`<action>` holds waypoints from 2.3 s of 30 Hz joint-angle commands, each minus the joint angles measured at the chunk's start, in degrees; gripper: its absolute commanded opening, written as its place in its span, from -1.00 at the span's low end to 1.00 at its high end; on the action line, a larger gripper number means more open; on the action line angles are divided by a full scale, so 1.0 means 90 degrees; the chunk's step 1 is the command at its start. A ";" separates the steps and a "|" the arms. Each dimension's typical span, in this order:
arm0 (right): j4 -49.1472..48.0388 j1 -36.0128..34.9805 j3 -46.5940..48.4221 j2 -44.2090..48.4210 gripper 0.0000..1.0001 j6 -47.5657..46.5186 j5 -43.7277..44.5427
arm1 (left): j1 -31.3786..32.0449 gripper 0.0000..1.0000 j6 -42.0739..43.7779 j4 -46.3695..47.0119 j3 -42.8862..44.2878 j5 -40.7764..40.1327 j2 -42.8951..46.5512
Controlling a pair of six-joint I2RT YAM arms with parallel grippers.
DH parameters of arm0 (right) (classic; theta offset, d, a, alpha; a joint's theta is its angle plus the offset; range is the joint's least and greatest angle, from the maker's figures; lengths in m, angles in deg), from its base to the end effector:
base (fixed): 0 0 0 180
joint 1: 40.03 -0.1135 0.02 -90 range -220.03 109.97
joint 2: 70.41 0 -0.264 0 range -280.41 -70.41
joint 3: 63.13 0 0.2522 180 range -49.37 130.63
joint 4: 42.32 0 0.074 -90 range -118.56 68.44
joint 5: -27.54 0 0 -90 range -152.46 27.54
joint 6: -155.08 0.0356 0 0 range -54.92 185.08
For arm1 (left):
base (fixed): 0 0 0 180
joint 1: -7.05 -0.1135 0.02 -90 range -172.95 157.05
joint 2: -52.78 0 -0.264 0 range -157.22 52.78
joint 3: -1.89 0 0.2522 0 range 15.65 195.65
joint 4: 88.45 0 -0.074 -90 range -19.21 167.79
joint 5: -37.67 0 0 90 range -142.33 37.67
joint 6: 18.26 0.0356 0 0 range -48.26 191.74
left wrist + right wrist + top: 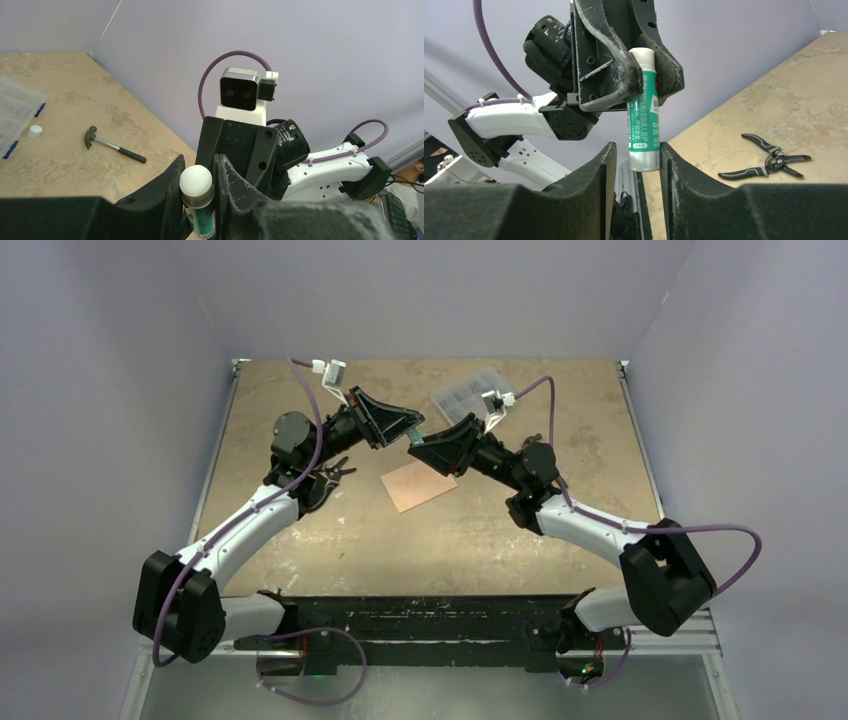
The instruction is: Place the letter into the envelope and seal it
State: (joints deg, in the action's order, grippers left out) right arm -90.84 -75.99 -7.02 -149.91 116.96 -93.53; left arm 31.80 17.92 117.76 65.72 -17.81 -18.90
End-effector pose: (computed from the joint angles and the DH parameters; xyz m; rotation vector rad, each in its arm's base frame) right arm 0.2304 0.1898 0.3173 -0.3706 1.3214 1.6242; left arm 0.2503 -0.1376 0.3622 0.2250 1.4611 -1.5178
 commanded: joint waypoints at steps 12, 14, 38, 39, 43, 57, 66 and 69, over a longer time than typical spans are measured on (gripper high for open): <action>-0.1762 0.0023 0.0088 -0.0294 -0.95 0.0817 0.0194 | -0.0026 -0.33 -0.0385 0.0969 -0.0222 0.0186 0.0044; -0.2205 0.0023 0.0096 -0.0440 -0.94 0.1053 0.0092 | -0.0026 -0.40 -0.0557 0.1346 -0.0405 0.0227 0.0019; -0.2172 0.0129 -0.0373 -0.0454 0.31 0.1029 0.0231 | 0.0013 -1.00 0.1132 -0.0100 -0.0193 0.0148 0.0217; -0.1447 0.0177 -0.0422 -0.0245 0.33 0.0747 0.0434 | 0.0013 -1.00 0.1655 -0.0668 -0.0020 0.0065 0.0250; 0.1136 0.0198 -0.0284 0.0727 0.38 -0.0595 0.1409 | 0.0013 -1.00 0.3684 -0.3232 0.0851 -0.0185 0.0179; 0.4144 0.0179 0.2110 0.0839 0.24 -0.2650 0.1336 | 0.0014 -1.00 0.6523 -0.6082 0.2738 0.1721 -0.0587; 0.4244 0.0130 0.2277 0.0534 0.24 -0.2941 0.0623 | 0.0013 -1.00 0.6031 -0.5529 0.2579 0.1900 -0.0619; 0.4180 0.0119 0.2263 0.0397 0.21 -0.2892 0.0472 | 0.0015 -1.00 0.6029 -0.5513 0.2572 0.1936 -0.0622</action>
State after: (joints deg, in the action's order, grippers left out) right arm -52.33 -74.53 10.75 -145.54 92.41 -85.66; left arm 32.09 72.43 65.35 87.62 -2.62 -24.63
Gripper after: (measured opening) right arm 0.620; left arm 0.217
